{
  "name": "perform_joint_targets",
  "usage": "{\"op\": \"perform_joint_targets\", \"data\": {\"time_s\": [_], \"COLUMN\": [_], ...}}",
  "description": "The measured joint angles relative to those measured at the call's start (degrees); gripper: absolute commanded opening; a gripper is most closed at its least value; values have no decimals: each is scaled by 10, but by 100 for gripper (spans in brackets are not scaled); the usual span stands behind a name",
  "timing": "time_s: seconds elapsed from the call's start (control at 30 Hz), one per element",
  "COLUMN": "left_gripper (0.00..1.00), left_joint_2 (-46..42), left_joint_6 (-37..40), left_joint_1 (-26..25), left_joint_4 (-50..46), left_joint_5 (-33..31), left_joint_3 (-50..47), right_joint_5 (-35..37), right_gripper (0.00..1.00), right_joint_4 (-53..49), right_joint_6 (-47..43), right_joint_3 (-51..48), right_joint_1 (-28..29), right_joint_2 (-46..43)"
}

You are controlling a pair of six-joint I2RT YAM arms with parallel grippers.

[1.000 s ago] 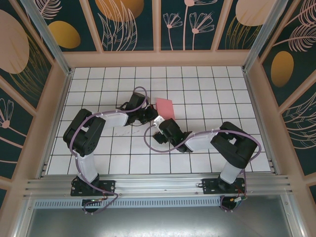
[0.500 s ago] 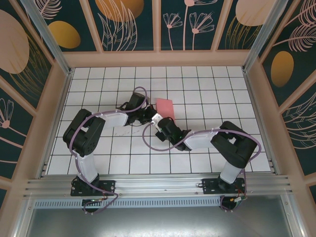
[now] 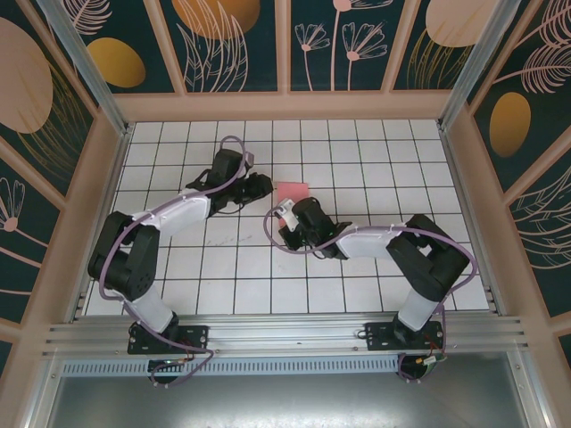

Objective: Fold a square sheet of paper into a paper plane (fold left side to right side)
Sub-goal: Third fold the triangle at the center of the table.

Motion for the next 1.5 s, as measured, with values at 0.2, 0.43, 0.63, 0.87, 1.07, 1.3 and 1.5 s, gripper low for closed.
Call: {"op": "perform_joint_targets", "data": {"time_s": [0.2, 0.43, 0.63, 0.87, 1.07, 1.3, 1.5], "left_gripper": [23, 17, 11, 10, 9, 10, 10], "left_joint_2": [77, 113, 152, 225, 275, 308, 316], "left_joint_6": [40, 67, 96, 118, 125, 138, 148], "left_joint_1": [0, 0, 0, -1, -8, -18, -19], "left_joint_4": [-10, -30, -47, -68, -85, -111, -121], "left_joint_5": [28, 41, 56, 80, 95, 95, 86], "left_joint_3": [81, 104, 141, 214, 250, 264, 266], "right_joint_5": [-21, -40, -59, -69, -80, -97, -105], "right_gripper": [0, 0, 0, 0, 0, 0, 0], "right_joint_4": [-19, -25, -25, -27, -29, -33, -66], "right_joint_6": [20, 33, 43, 53, 62, 67, 78], "right_joint_3": [22, 30, 30, 31, 31, 31, 52], "right_joint_1": [-6, -15, -22, -30, -33, -48, -67], "right_joint_2": [0, 1, 4, 7, 8, 11, 25]}}
